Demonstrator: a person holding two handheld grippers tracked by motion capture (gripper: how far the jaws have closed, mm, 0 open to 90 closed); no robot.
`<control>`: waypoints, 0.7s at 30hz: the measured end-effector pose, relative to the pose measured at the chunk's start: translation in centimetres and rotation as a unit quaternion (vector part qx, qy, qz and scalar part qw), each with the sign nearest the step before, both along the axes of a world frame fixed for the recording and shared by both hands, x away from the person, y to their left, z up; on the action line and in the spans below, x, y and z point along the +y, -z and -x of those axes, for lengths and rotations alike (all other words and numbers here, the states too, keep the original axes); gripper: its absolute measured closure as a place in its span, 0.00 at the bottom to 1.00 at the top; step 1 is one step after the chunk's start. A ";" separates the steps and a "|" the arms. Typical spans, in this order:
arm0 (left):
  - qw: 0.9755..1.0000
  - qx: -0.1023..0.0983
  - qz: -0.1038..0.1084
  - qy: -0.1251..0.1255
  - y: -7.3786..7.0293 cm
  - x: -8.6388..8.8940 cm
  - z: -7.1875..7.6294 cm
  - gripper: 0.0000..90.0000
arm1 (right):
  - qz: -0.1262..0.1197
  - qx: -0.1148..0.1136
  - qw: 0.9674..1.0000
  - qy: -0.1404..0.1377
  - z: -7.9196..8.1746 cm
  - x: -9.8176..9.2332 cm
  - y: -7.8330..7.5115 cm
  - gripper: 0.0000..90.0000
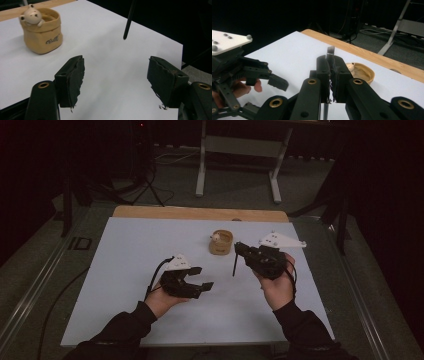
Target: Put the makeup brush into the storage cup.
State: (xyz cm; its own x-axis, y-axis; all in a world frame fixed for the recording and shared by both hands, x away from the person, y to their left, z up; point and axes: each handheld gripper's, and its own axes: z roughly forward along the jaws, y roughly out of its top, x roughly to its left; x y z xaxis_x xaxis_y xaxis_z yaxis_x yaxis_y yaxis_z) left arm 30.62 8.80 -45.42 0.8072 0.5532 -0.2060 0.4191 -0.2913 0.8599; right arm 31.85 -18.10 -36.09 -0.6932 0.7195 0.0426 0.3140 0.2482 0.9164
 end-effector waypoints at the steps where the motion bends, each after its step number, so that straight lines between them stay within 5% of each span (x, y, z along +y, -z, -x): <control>1: 1.000 -0.006 -0.003 -0.007 -0.1 0.6 0.2 0.30 | -0.001 0.000 1.000 0.001 -0.1 0.0 -0.1 0.95; 12: 1.000 -0.004 0.002 0.015 0.2 2.9 0.7 0.07 | -0.008 -0.010 1.000 0.007 -1.1 -0.2 -1.3 0.95; 21: 1.000 -0.002 0.007 -0.015 2.2 4.5 1.3 0.02 | -0.005 -0.025 1.000 0.012 -2.5 0.1 -2.4 0.95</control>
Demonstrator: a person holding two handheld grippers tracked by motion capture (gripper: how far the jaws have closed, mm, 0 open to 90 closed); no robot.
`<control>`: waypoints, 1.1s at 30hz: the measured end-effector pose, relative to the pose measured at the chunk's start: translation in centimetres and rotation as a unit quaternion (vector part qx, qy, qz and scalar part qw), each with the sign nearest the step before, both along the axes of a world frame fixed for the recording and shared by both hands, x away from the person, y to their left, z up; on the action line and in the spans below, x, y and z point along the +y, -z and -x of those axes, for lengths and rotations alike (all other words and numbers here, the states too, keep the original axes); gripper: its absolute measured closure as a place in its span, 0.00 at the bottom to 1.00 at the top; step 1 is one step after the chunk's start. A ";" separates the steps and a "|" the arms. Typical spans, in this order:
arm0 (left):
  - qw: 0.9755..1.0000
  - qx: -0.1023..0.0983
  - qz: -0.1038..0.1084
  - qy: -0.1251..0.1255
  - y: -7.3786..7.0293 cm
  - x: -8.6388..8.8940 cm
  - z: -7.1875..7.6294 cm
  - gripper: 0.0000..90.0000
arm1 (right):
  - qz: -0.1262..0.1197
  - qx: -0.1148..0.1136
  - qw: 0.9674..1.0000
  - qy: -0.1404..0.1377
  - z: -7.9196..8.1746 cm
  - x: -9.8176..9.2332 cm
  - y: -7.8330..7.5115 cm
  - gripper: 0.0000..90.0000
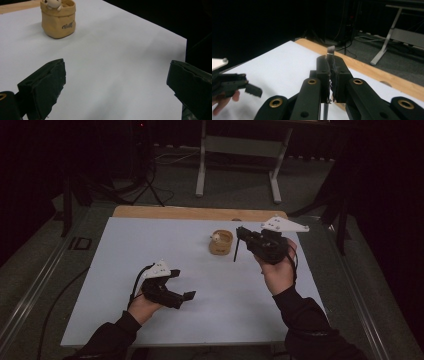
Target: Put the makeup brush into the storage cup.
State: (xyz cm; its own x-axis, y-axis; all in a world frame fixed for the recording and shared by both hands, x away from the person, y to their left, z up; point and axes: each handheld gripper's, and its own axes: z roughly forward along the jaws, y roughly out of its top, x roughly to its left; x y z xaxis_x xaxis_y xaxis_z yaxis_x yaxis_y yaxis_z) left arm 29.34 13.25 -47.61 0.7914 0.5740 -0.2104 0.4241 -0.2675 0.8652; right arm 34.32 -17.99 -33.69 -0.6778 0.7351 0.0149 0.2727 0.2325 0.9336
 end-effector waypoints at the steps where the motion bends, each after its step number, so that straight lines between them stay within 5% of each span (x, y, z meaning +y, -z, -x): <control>1: 1.000 -0.003 -0.002 -0.003 0.1 0.1 0.0 0.02 | 0.001 -0.002 1.000 0.000 -0.2 0.1 -0.2 0.95; 20: 0.999 -0.010 0.012 -0.030 1.5 1.4 0.2 0.03 | -0.003 -0.031 0.999 0.022 -4.3 2.1 -3.2 0.95; 33: 0.999 -0.015 0.012 -0.027 1.7 1.3 0.3 0.03 | 0.000 -0.033 0.998 0.054 -7.7 3.1 -3.6 0.95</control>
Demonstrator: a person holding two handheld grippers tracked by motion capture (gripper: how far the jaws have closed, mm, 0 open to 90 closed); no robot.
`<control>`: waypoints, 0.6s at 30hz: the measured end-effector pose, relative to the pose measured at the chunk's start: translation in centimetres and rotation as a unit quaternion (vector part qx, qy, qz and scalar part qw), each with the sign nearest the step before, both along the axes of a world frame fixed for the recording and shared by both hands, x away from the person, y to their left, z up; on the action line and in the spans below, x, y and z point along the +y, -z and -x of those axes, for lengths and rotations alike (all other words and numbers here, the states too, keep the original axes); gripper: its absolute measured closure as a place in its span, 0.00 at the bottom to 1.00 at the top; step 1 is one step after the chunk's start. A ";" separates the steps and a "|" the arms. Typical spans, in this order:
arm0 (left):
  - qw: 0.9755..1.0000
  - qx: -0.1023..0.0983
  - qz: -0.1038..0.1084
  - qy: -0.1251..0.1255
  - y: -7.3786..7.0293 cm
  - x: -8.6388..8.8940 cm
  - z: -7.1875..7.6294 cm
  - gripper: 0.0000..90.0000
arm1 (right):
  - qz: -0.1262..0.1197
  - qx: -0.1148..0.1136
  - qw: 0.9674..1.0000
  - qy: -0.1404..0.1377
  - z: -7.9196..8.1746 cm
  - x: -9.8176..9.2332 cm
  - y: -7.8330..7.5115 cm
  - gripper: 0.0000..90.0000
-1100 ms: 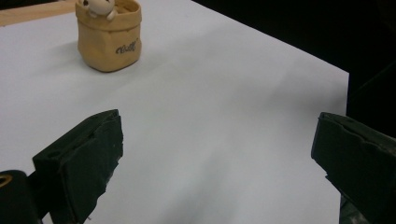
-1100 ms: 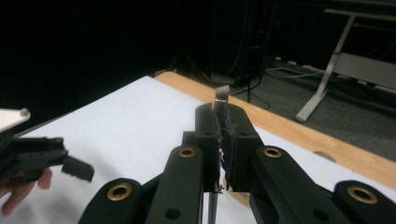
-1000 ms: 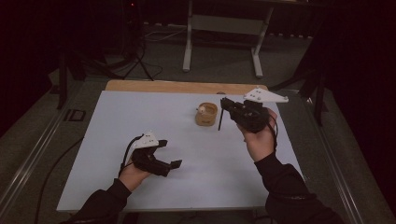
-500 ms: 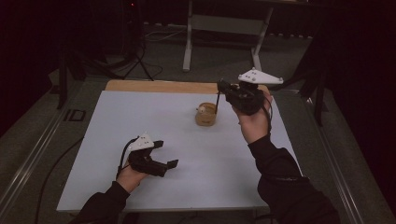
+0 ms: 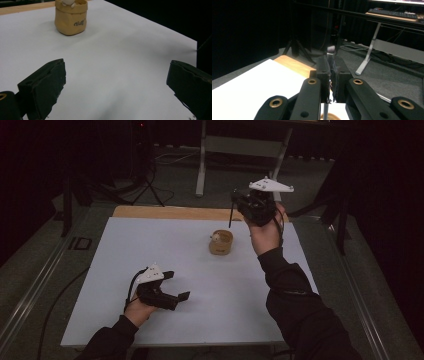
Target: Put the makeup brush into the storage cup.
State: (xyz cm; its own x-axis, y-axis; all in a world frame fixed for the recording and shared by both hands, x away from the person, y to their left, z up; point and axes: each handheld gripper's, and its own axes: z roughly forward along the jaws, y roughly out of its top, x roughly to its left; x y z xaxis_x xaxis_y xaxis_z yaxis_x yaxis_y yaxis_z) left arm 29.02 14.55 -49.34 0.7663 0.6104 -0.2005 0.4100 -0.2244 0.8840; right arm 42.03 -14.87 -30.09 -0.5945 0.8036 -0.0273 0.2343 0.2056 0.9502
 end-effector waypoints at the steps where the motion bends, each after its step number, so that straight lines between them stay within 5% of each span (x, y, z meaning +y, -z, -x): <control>1: 1.000 0.001 0.001 0.002 0.0 0.0 0.0 0.03 | -0.001 0.001 1.000 0.003 -0.2 0.0 0.0 0.95; 18: 1.000 -0.006 -0.005 0.013 -0.1 -0.4 0.4 0.03 | 0.007 0.016 0.999 0.042 -3.5 -0.1 1.1 0.95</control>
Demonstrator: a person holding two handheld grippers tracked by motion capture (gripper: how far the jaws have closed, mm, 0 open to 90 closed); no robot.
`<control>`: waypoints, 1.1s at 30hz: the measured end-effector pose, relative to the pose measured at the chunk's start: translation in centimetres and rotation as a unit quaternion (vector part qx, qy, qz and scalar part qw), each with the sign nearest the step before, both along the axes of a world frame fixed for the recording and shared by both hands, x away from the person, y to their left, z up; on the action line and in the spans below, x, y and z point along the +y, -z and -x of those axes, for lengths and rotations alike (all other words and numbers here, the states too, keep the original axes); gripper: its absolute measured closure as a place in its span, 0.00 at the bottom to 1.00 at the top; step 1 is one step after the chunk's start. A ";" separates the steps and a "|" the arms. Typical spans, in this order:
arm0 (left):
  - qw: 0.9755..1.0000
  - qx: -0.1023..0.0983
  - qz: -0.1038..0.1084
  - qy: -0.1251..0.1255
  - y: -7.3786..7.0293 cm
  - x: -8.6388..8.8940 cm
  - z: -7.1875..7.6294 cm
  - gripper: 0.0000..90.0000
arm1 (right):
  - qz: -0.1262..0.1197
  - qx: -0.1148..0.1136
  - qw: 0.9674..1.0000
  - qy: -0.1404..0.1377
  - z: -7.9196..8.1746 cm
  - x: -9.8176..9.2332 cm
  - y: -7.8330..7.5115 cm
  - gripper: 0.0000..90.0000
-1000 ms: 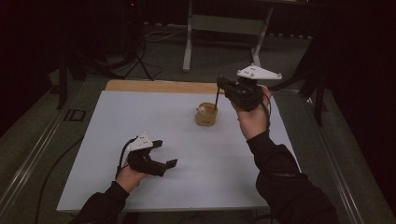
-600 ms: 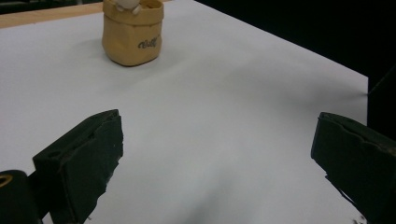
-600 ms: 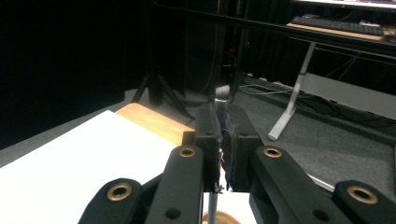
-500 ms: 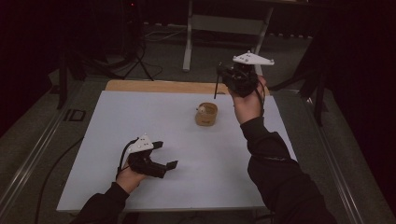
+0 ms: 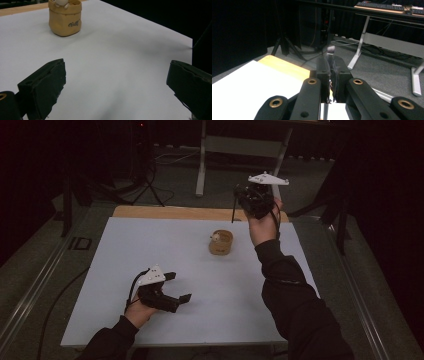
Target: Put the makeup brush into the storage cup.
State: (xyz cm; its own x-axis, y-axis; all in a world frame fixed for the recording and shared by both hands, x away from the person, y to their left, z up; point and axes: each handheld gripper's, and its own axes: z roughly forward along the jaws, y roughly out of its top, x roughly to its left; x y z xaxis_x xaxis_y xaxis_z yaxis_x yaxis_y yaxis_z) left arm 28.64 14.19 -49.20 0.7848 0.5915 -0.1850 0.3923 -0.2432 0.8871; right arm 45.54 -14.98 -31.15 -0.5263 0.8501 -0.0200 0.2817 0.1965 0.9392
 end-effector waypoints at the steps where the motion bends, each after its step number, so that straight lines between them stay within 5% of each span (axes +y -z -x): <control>1: 1.000 -0.003 0.001 0.002 0.0 -0.1 0.0 0.03 | 0.002 0.000 1.000 0.001 -0.1 0.0 0.1 0.95; 33: 1.000 -0.009 -0.011 0.013 0.2 -0.4 0.3 0.03 | 0.005 0.059 0.998 0.028 -3.5 0.6 5.4 0.95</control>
